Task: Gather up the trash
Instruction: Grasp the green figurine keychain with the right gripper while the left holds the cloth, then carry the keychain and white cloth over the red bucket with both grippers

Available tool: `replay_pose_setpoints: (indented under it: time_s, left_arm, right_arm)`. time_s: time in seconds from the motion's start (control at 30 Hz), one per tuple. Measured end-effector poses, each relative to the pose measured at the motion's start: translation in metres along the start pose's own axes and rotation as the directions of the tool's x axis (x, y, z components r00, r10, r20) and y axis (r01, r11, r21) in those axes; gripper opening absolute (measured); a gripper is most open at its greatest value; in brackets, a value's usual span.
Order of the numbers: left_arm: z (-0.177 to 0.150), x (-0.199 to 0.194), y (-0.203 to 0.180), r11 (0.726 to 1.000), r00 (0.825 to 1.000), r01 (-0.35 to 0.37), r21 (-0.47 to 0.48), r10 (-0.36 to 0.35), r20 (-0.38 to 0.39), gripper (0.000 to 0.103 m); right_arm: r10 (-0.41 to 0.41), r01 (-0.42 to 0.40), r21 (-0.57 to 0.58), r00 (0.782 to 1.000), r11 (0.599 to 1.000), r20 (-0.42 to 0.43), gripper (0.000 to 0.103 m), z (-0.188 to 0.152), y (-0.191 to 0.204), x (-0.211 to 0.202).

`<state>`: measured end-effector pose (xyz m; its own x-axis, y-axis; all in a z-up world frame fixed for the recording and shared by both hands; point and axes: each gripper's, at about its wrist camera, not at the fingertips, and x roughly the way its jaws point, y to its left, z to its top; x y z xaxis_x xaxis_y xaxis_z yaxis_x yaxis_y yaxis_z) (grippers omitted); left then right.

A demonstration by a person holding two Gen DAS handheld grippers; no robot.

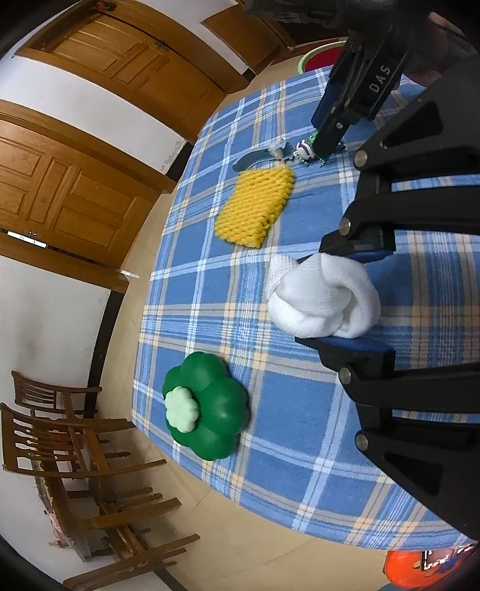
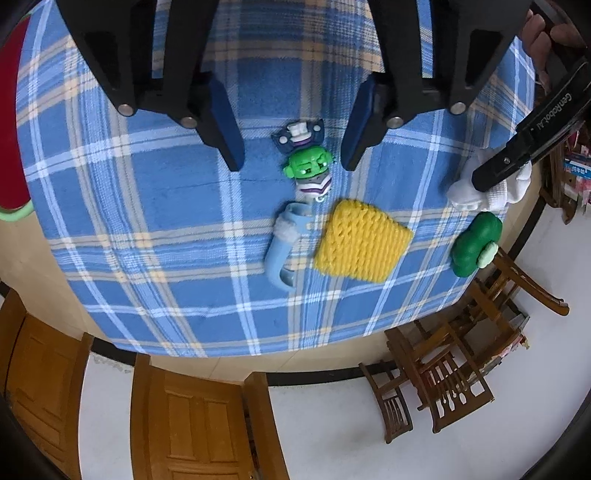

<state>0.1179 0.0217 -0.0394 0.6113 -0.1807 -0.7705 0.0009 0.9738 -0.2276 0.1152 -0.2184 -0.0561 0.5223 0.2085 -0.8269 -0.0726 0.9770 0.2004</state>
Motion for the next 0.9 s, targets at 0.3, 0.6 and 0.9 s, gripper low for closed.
replay_pose_setpoints:
  time_s: [0.3,0.6,0.9]
  left_arm:
    - [-0.005,-0.001,-0.008,1.000,1.000,0.015,0.001,-0.015,-0.004,0.032]
    - [-0.010,-0.015,-0.019,0.999,0.999,0.035,0.020,-0.035,0.001,0.032]
    - [-0.014,-0.028,-0.036,0.997,0.997,0.070,0.040,-0.071,0.004,0.032]
  right_arm:
    - [-0.057,0.059,-0.108,0.998,0.992,0.023,0.027,-0.007,0.015,0.002]
    - [-0.004,0.006,-0.072,1.000,0.997,0.022,0.026,-0.016,-0.001,-0.013]
    - [0.023,-0.024,0.008,0.997,1.000,0.070,0.026,-0.031,-0.031,-0.052]
